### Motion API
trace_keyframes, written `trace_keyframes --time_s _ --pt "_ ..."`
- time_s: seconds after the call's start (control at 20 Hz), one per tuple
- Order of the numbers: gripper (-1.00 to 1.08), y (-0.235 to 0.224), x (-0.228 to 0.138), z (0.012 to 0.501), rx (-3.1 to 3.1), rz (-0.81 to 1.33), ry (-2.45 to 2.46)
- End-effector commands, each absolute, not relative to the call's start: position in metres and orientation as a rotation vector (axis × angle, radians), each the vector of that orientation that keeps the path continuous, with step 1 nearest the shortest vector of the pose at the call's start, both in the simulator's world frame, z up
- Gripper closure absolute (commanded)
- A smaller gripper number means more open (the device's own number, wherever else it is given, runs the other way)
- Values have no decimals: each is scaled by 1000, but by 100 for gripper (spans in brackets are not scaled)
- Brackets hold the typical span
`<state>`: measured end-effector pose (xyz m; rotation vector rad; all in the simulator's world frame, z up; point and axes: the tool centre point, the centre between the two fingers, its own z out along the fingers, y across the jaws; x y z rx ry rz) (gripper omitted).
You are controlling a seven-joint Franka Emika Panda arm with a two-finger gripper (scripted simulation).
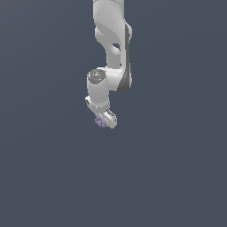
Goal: Pick up the object and move it to a goal position.
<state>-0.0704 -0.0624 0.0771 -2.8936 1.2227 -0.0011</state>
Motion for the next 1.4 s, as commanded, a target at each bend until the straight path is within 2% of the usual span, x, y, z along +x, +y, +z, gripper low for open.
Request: trace_keyframes --time_s 0.0,1.35 --pt "108 -51 -66 95 -2894 -2 1222" --pt "108 110 -3 344 -2895 -2 1225"
